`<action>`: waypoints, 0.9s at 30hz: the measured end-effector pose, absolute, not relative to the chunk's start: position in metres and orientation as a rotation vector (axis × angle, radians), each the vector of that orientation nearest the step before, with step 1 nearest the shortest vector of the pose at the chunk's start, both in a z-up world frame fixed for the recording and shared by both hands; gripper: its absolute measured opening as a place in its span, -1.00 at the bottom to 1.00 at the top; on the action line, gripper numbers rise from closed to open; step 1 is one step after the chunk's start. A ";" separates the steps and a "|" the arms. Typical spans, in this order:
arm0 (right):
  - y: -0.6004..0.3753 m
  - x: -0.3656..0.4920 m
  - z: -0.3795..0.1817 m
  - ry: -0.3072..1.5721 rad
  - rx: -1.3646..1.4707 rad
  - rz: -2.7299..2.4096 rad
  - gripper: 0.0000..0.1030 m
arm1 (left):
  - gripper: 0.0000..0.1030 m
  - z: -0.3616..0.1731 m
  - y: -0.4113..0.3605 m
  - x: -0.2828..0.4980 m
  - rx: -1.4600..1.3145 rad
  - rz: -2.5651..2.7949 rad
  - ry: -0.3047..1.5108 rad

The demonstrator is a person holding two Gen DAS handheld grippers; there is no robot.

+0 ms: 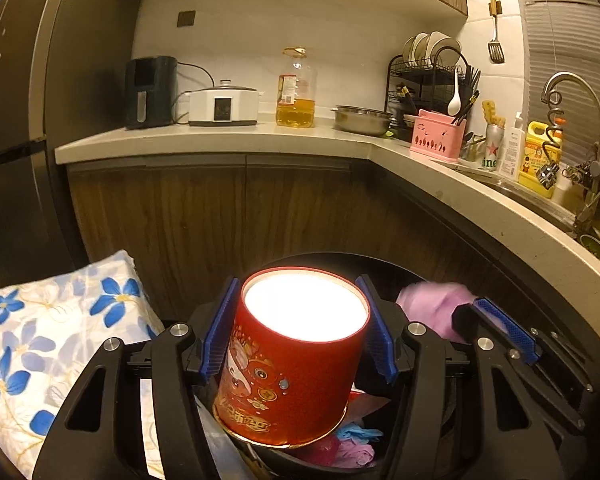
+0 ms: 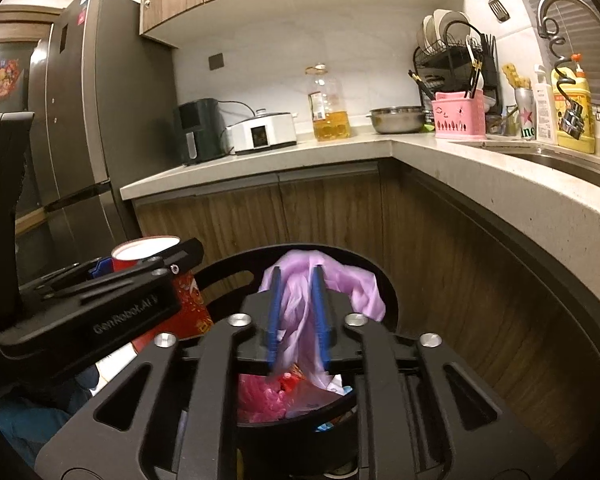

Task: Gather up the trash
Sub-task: 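Open both tools to drop the cup and glove into the bin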

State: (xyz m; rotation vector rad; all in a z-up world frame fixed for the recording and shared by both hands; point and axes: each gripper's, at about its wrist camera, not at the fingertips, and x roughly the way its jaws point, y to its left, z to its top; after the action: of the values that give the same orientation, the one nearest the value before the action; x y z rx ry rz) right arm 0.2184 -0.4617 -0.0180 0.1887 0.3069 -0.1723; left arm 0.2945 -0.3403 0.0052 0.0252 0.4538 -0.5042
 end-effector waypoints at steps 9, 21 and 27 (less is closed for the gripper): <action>-0.466 0.213 -0.024 0.321 0.199 -0.215 -0.12 | 0.54 0.000 -0.331 0.300 -0.015 -0.522 0.476; -0.461 0.182 -0.011 0.310 0.211 -0.298 0.40 | 0.88 0.021 -0.314 0.284 -0.049 -0.518 0.441; -0.451 0.168 -0.007 0.328 0.199 -0.304 0.40 | 0.88 0.026 -0.301 0.261 0.014 -0.457 0.418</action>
State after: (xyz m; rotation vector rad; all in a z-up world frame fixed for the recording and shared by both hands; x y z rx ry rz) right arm 0.1680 -0.4512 -0.0068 0.1987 0.3284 -0.3043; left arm 0.2607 -0.3012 0.0261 0.0139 0.4180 -0.4569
